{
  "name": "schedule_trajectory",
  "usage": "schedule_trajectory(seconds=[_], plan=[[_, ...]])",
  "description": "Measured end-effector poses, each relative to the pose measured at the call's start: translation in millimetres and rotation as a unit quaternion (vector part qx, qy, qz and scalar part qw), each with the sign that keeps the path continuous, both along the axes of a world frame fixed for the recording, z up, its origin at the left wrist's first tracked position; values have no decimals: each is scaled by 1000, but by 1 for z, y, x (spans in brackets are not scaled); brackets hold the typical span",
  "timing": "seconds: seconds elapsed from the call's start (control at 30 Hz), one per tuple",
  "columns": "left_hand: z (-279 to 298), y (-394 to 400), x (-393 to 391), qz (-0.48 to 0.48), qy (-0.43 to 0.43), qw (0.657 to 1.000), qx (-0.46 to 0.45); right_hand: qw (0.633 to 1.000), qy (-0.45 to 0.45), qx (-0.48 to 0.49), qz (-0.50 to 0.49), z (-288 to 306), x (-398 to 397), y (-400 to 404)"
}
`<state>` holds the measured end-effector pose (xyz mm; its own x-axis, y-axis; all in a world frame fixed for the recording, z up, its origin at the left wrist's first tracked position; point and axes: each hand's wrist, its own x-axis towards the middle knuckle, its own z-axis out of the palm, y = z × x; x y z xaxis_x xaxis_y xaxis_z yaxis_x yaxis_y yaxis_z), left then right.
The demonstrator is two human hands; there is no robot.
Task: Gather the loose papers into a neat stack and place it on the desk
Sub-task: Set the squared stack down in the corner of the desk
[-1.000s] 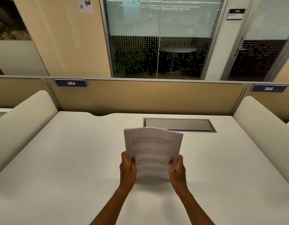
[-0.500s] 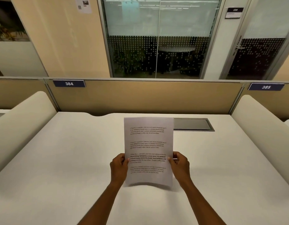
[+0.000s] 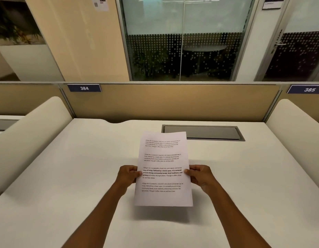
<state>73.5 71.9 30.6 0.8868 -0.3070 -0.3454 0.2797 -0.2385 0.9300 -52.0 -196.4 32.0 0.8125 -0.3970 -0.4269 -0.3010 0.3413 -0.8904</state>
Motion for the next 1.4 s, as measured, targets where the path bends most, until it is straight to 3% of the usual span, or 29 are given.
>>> schedule_trajectory(seconds=[0.5, 0.93, 1.4], plan=[[3, 76, 34, 13, 49, 999, 10, 993, 50, 84, 59, -9, 55, 58], [-3, 199, 175, 13, 47, 998, 38, 994, 73, 76, -14, -19, 171, 203], [-10, 317, 317, 57, -6, 988, 143, 995, 84, 44, -31, -20, 317, 344]])
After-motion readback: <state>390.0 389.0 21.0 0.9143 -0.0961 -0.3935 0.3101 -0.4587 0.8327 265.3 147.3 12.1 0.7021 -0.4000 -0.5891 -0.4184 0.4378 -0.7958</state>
